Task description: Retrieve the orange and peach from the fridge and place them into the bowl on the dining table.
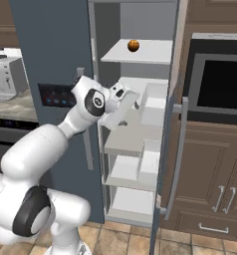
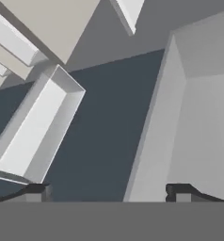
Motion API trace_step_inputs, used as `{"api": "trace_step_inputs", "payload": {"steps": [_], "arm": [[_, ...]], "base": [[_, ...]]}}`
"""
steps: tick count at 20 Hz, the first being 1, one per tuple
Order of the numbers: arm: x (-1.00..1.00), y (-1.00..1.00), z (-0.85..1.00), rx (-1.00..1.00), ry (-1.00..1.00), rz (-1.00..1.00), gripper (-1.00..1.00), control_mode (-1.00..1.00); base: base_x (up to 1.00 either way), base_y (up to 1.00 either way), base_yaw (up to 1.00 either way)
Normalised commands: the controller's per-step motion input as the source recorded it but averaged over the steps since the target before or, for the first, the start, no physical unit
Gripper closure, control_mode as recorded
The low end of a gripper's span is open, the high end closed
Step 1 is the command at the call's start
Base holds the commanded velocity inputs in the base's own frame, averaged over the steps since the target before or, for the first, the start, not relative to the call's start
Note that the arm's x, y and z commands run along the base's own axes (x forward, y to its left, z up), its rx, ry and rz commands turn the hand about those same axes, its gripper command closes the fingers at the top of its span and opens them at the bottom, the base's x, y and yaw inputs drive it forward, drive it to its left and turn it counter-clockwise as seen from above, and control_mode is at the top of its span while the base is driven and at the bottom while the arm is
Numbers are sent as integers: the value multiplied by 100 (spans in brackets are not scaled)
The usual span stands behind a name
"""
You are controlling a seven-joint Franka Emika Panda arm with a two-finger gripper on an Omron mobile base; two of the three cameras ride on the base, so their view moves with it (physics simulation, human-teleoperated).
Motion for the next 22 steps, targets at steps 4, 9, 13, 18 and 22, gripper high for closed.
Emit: {"api": "trace_step_inputs", "payload": {"steps": [4,9,13,18,22], "arm": [[-96,-100,0,0,0,-7,-100,-100],[-64,-33,9,0,-7,-3,-100,-100],[-69,28,47,2,-26,0,-100,-100],[-42,44,96,27,-9,-2,-100,-100],[-22,46,100,34,0,-3,-100,-100]], "base": [[0,0,0],[0,0,0],[0,0,0],[0,0,0],[0,0,0]]}}
